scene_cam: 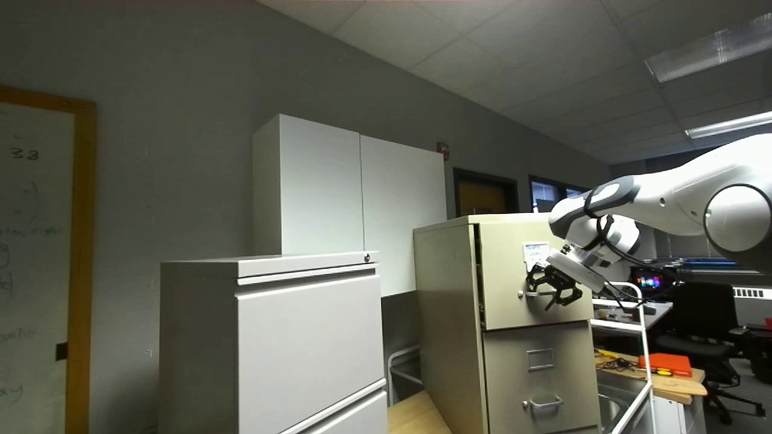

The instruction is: Close the open drawer

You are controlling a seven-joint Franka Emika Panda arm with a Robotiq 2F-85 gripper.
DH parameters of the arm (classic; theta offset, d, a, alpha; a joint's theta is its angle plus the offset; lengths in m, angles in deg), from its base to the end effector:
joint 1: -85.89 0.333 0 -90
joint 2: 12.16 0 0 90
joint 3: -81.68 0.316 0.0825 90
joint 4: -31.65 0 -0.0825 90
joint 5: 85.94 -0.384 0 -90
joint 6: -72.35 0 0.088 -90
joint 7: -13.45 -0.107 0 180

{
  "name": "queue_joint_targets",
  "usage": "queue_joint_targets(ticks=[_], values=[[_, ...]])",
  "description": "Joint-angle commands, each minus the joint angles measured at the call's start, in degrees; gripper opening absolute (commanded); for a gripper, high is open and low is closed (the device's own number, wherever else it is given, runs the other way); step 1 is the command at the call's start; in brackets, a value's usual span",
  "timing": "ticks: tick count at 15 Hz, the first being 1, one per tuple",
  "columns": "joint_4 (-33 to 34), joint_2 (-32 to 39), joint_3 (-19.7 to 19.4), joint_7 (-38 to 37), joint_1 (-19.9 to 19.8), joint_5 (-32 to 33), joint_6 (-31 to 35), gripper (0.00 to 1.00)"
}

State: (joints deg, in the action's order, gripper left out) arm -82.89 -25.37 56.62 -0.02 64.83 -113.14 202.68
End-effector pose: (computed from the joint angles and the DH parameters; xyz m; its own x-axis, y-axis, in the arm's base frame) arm 0.3647 -0.3932 0.6053 0.2049 -0.9508 0.2324 -0.7385 -0.3060 -0.6009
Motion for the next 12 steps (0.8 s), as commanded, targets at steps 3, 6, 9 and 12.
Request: queue_joint_targets(ticks=[3, 6, 9, 12], values=[[-0.9, -4.9, 6.0, -6.4, 0.2, 9.5, -0.9, 0.75], [0.1, -4.1, 5.2, -5.1, 0.9, 8.0, -6.1, 0.75], [0.0, -1.3, 2.8, -3.5, -0.3, 8.8, 0.1, 0.75], [0.3, -0.9, 2.6, -4.2, -0.7, 9.7, 0.5, 0.50]])
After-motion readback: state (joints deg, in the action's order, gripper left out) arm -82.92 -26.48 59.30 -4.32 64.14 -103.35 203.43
